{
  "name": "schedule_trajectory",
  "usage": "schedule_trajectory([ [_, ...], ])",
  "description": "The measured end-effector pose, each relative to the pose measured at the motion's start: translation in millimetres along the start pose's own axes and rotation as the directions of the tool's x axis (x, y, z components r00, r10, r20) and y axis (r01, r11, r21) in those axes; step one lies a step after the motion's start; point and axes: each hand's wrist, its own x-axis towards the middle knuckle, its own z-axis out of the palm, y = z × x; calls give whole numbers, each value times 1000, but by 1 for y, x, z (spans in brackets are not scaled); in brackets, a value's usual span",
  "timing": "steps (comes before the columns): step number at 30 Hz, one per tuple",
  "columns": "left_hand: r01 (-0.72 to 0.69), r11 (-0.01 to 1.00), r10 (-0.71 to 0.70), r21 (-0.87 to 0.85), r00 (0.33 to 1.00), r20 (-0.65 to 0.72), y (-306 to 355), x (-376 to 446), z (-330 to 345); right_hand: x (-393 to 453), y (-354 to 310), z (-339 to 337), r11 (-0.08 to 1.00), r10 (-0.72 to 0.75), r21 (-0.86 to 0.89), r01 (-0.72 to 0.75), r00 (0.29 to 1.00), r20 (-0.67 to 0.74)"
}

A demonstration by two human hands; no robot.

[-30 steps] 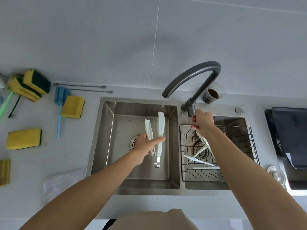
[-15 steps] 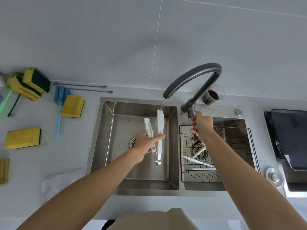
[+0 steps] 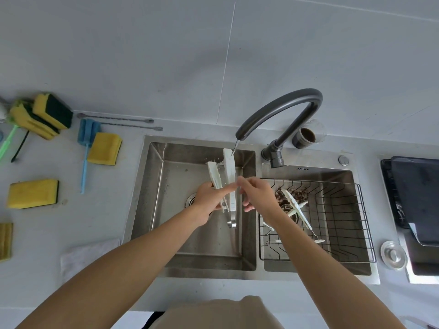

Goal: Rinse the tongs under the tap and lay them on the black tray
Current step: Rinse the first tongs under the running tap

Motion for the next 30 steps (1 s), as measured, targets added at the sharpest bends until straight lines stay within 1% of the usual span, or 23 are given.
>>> schedule_trajectory([
  [2,-31,999,31,-9,1000,3,4,0,2,0,-3,4,997,-49,-59,50,998,26],
  [5,-69,996,70,54,997,-17,8,1,5,4,-12,6,994,-69,-85,69,998,10],
  [8,-47,997,49,53,998,-33,12,1,10,13,-24,8,992,-86,-97,83,996,-29],
  [10,-45,999,47,29,996,-70,15,0,10,20,-32,11,986,-112,-132,104,992,-56],
  [12,-46,999,44,-26,996,-83,18,1,5,27,-40,16,979,-133,-166,121,989,-59],
  [14,-64,991,55,-121,996,-76,19,1,-3,33,-46,19,975,-148,-172,137,987,-53],
  [17,-74,974,55,-212,994,-94,17,5,-16,37,-52,21,967,-191,-180,180,981,-46],
  [21,-69,962,18,-265,981,-192,15,12,-28,33,-48,20,967,-193,-173,188,981,-15],
  [25,-76,964,8,-256,967,-256,15,18,-28,30,-41,17,971,-187,-150,183,982,-8],
  [28,-92,971,36,-219,968,-248,17,20,-24,28,-33,10,981,-162,-120,155,986,-50],
  [30,-105,976,59,-191,971,-231,18,20,-20,23,-30,4,982,-169,-98,162,983,-66],
])
